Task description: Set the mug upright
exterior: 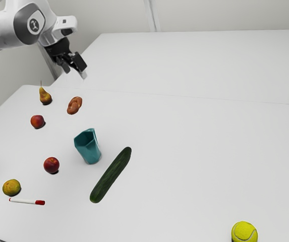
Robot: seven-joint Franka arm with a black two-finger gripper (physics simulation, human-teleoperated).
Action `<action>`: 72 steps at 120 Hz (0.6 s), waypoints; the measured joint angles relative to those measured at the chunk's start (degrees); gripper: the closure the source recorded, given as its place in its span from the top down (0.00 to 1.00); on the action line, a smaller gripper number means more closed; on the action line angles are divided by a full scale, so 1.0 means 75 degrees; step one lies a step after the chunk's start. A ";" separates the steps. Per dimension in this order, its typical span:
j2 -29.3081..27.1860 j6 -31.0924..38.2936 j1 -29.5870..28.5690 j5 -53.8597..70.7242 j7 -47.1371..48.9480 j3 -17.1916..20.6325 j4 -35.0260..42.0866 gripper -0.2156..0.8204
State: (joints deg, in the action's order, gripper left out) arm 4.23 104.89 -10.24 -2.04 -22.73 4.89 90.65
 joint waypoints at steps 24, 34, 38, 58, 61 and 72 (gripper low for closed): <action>0.0640 -0.0936 0.0237 0.0181 0.0295 -0.0017 -0.1153 0.79; 0.0696 -0.1162 0.0207 0.0202 0.0393 -0.0019 -0.1224 0.79; 0.0699 -0.1230 0.0206 0.0209 0.0426 -0.0023 -0.1233 0.79; 0.0680 -0.1443 0.0197 0.0199 0.0568 -0.0029 -0.1230 0.79; 0.0676 -0.1462 0.0199 0.0202 0.0588 -0.0031 -0.1227 0.79; 0.0672 -0.1516 0.0191 0.0187 0.0655 -0.0053 -0.1215 0.79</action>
State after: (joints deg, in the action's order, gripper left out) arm 9.27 93.52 -8.81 -0.64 -17.82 4.49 81.54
